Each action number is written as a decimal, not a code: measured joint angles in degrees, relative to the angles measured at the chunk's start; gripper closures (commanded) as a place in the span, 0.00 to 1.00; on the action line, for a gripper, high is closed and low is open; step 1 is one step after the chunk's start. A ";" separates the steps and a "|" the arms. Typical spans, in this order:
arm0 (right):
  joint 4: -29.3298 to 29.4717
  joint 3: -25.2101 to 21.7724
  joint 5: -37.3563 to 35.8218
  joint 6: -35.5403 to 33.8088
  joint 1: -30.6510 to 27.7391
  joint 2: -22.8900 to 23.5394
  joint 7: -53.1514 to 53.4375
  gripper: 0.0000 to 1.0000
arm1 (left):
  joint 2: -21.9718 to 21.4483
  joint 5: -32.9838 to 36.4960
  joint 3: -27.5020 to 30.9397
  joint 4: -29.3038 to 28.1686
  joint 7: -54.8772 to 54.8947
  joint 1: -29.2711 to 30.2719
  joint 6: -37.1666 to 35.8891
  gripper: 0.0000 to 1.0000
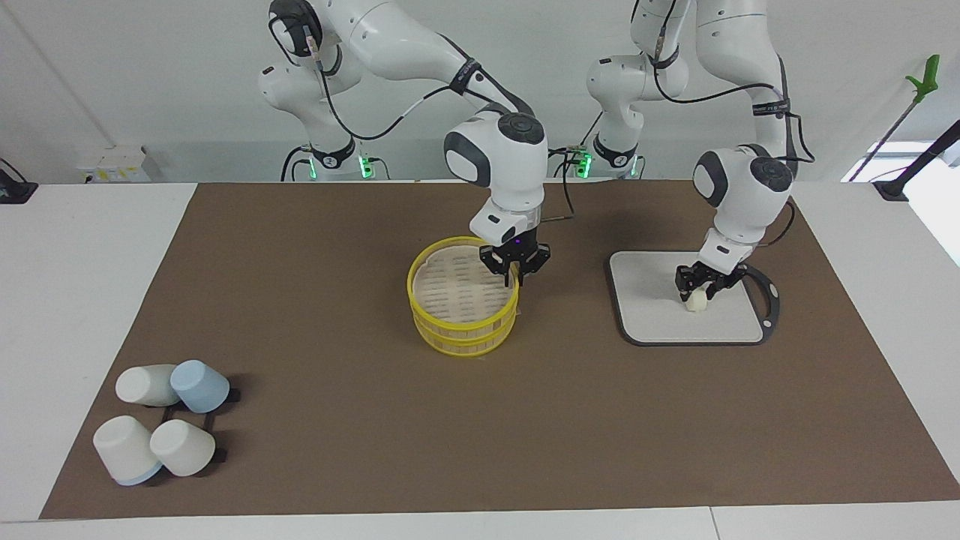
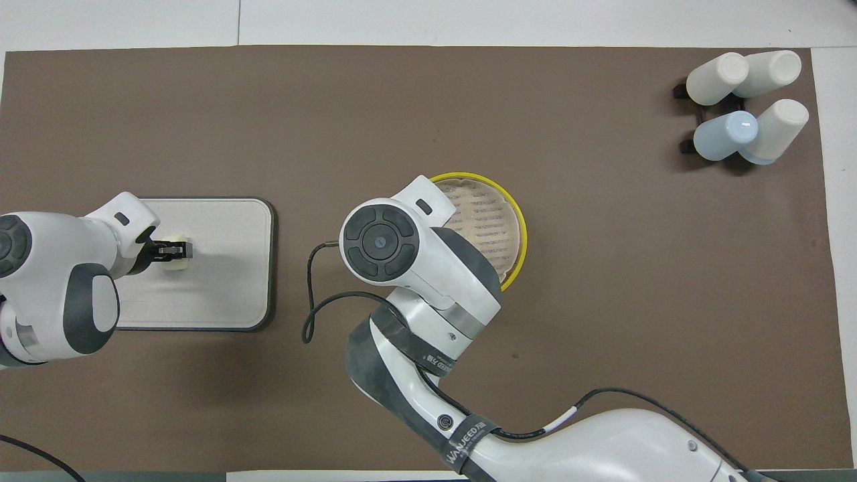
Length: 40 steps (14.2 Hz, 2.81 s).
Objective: Place bun in steamer
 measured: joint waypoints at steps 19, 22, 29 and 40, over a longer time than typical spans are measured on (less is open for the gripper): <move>12.54 -0.28 2.25 -23.27 -15.73 -7.21 -23.63 1.00 | -4.37 -1.07 -9.81 32.34 -25.56 -3.38 -40.56 0.71; 12.35 -0.29 3.56 -27.53 -23.09 -9.71 -33.60 1.00 | 0.41 -1.13 -11.12 33.79 -46.02 -17.22 -34.34 0.71; 4.64 -0.26 6.43 -27.19 -32.34 -13.11 -43.78 1.00 | 18.26 3.84 -10.92 35.71 -63.81 -33.66 -15.57 0.71; -2.46 0.17 6.45 -22.14 -32.12 -16.46 -43.78 1.00 | 20.54 5.01 -10.57 34.67 -64.15 -34.80 -11.93 0.00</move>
